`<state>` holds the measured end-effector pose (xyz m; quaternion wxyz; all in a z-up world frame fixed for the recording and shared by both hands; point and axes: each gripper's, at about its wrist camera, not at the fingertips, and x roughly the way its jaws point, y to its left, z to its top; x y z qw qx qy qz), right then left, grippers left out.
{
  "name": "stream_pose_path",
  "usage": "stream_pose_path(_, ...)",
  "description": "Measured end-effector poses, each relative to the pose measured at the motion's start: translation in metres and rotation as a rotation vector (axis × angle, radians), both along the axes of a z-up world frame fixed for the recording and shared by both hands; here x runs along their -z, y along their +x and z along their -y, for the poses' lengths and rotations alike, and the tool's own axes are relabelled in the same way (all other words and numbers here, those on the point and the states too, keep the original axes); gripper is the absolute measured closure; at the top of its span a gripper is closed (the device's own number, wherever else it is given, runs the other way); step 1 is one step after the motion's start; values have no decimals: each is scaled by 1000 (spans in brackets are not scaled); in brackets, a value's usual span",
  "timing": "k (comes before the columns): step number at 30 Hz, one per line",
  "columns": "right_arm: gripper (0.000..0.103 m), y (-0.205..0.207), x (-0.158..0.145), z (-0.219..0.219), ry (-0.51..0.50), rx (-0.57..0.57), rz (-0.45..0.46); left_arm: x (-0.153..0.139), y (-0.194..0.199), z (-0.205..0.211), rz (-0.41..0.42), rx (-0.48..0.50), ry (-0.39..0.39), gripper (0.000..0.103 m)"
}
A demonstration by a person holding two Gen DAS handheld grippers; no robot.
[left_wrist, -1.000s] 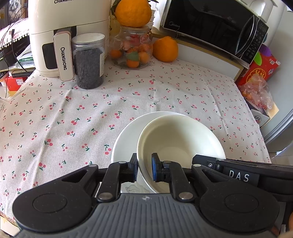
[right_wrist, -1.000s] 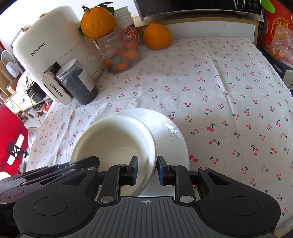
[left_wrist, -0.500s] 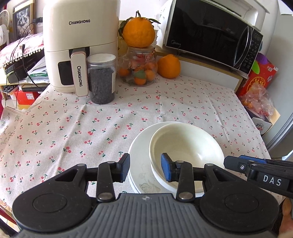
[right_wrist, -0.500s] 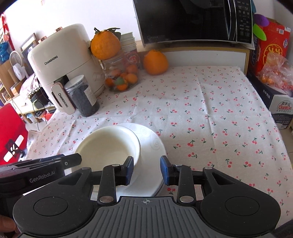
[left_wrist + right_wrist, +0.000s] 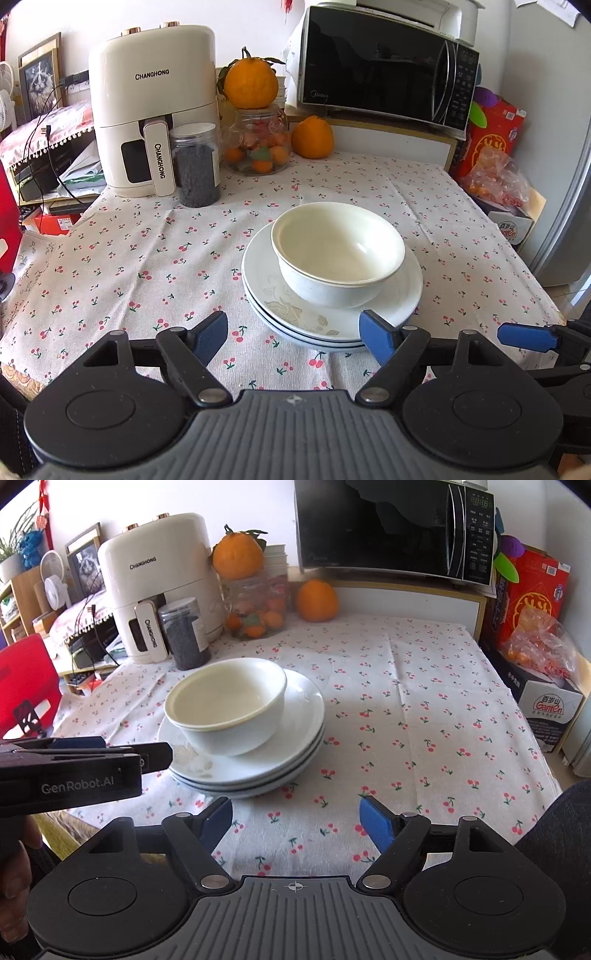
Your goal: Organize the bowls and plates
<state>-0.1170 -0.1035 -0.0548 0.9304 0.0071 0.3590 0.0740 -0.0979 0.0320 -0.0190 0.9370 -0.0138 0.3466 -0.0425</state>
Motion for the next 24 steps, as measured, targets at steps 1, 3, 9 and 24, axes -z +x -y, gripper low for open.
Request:
stream_pose_path(1, 24, -1, 1, 2, 2, 4, -3, 1, -1, 0, -7, -4, -6, 21)
stream_pose_path(3, 18, -1, 2, 4, -3, 20, -5, 4, 1, -2, -24, -12, -14, 15)
stream_pose_path(9, 10, -1, 5, 9, -8, 50, -6, 8, 0, -1, -46, -37, 0, 4)
stream_pose_path(24, 6, 4, 8, 10, -19, 70, -10, 9, 1, -3, -58, -74, 9, 1)
